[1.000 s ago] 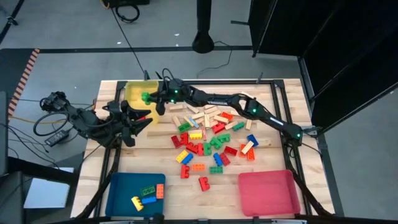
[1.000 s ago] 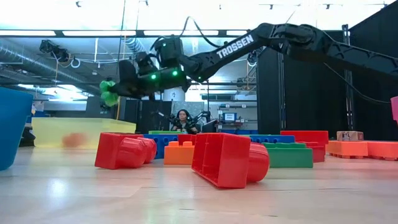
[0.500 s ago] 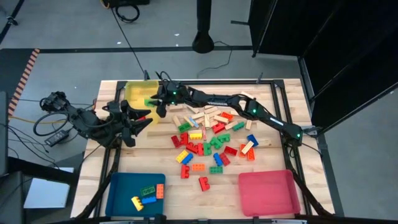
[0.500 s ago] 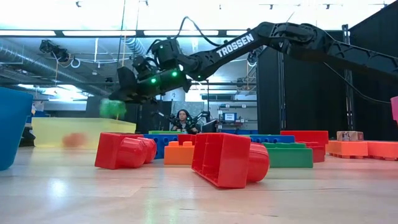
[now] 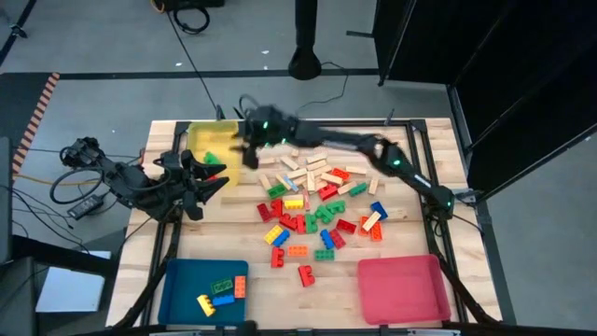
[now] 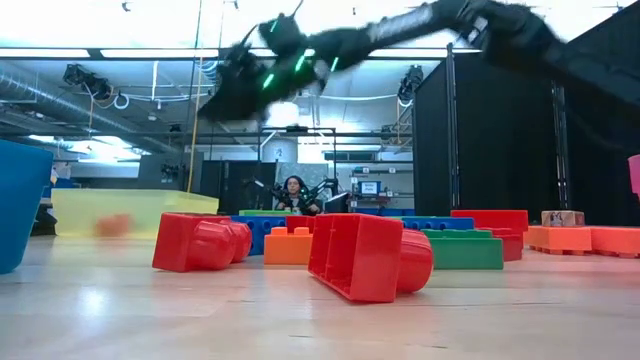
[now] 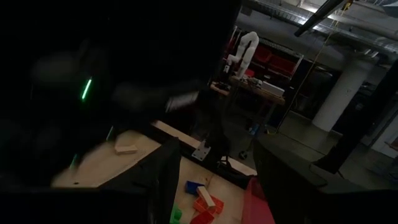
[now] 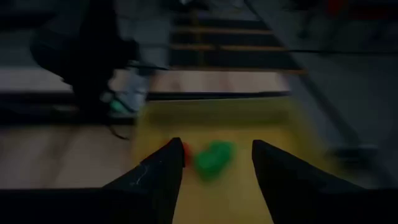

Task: Sort blocks by size
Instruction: Put the round green game piece into the yellow bin, then put the wooden block into the red bin

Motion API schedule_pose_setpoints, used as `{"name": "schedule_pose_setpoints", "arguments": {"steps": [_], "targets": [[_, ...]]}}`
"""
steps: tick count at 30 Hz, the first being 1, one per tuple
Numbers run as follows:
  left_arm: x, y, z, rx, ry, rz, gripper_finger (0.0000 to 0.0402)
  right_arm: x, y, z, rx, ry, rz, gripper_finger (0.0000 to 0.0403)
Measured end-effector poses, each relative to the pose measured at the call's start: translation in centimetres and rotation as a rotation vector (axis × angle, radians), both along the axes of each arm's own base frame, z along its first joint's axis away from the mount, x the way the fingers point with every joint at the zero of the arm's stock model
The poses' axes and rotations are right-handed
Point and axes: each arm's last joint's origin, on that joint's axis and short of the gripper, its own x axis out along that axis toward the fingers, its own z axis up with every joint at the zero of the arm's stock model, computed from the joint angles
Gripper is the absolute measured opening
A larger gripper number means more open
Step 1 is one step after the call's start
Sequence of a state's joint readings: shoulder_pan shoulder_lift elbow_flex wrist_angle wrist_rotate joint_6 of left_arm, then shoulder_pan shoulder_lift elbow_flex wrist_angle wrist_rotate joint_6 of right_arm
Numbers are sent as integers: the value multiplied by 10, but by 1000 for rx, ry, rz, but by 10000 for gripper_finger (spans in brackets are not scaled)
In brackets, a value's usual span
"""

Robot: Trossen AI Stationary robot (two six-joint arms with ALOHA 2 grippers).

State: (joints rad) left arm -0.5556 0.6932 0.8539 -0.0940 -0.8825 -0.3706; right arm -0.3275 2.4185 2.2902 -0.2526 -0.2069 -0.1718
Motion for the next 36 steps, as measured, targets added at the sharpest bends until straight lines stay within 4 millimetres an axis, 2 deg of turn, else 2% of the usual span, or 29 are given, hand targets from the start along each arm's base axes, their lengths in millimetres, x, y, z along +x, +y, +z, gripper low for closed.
{"name": "schedule_pose_setpoints", "arguments": {"steps": [2,4,7,10,13,15,20,24,28,33,36], "targets": [[0,0,0,0,0,0,209,-31,0,51,-92,44,-29,199],[0,0,0,0,0,0,209,-58,-4,84,-148,90,-58,196],[0,0,0,0,0,0,209,-90,-15,94,-156,258,-119,194],[0,0,0,-2,0,0,209,-107,-34,79,-66,410,-240,192],[0,0,0,-8,-4,0,209,-124,-48,84,69,411,-363,191],[0,0,1,-14,-13,0,209,-128,-56,81,140,421,-425,191],[0,0,2,-44,-29,-2,209,-115,-67,35,240,531,-584,189],[1,-1,1,-62,-32,-3,209,-117,-68,39,315,489,-705,185],[3,-2,0,-76,-31,-3,209,-109,-71,10,392,531,-814,182],[4,-2,0,-120,-44,-4,209,-102,-65,2,492,511,-856,178],[5,-3,-1,-162,-55,-1,209,-100,-64,-14,525,571,-888,176]]}}
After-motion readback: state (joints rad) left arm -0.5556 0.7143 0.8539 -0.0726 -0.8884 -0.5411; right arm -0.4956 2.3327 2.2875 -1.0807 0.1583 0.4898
